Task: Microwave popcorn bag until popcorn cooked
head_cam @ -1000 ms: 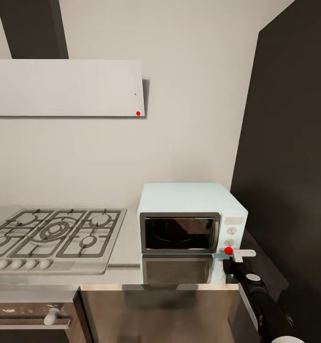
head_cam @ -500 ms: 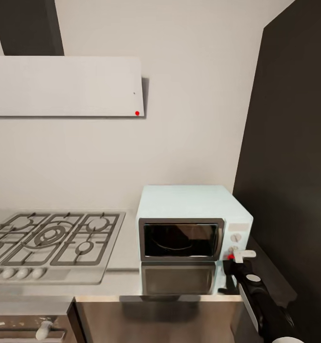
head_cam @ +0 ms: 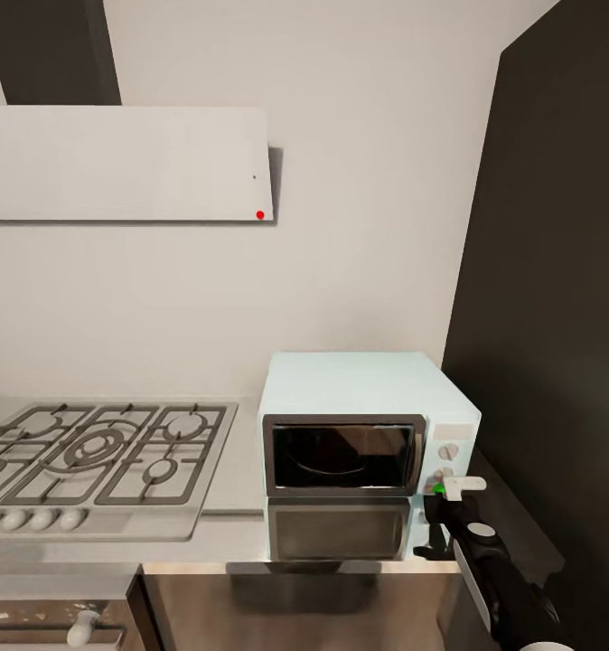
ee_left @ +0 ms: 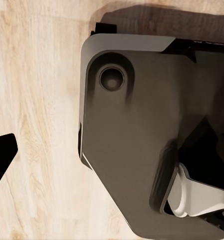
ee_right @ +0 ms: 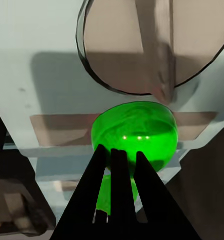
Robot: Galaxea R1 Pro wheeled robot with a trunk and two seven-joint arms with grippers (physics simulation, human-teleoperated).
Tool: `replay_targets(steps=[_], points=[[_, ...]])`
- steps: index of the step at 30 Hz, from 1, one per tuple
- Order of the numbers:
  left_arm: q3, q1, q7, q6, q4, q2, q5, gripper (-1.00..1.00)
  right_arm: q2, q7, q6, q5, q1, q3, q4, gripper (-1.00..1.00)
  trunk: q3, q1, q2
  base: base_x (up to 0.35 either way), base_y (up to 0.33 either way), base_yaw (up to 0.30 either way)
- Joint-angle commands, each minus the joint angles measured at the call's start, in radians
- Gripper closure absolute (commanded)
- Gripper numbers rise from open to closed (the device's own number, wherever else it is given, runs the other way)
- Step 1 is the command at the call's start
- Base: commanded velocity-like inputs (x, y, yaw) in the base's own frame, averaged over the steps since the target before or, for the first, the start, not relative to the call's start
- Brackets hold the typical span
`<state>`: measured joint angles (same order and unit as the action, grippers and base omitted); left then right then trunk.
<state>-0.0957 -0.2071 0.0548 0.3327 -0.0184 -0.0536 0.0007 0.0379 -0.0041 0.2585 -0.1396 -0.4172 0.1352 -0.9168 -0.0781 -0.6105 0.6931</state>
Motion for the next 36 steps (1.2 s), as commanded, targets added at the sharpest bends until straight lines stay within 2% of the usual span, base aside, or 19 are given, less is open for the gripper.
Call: replay_targets(steps=[1,8,20,23,24,32,36], points=[[-0.007,-0.001,0.002,0.006,-0.002,0.000,0.000,-1.00,0.000,-0.001,0.007,-0.011,-0.009,0.000,-0.002,1.00,-0.002,0.000,0.001,0.000,0.000,0.000],[-0.007,-0.001,0.002,0.006,-0.002,0.000,0.001,-1.00,0.000,-0.001,0.007,-0.011,-0.009,0.000,-0.002,1.00,-0.002,0.000,0.001,-0.005,0.000,0.000],[-0.007,0.000,0.002,0.006,-0.002,0.001,0.000,-1.00,0.000,-0.001,0.007,-0.011,-0.009,0.000,-0.002,1.00,-0.002,0.000,0.001,-0.309,0.000,0.000],[-0.007,-0.001,0.002,0.006,-0.002,0.000,0.000,-1.00,0.000,-0.001,0.007,-0.011,-0.009,0.000,-0.002,1.00,-0.002,0.000,0.001,-0.100,0.000,0.000],[-0.007,-0.001,0.002,0.006,-0.002,0.001,0.000,-1.00,0.000,-0.001,0.006,-0.011,-0.009,0.000,-0.002,-1.00,-0.002,0.000,0.001,-0.028,0.000,0.000],[-0.007,-0.001,0.002,0.006,-0.002,0.001,-0.001,-1.00,0.000,-0.001,0.006,-0.011,-0.009,0.000,-0.002,-1.00,-0.002,0.000,0.001,-0.005,0.000,0.000],[-0.007,0.000,0.002,0.006,-0.002,0.001,-0.001,-1.00,0.000,-0.001,0.001,-0.011,-0.009,-0.001,-0.002,-1.00,-0.002,0.000,0.001,-0.197,0.000,0.000]])
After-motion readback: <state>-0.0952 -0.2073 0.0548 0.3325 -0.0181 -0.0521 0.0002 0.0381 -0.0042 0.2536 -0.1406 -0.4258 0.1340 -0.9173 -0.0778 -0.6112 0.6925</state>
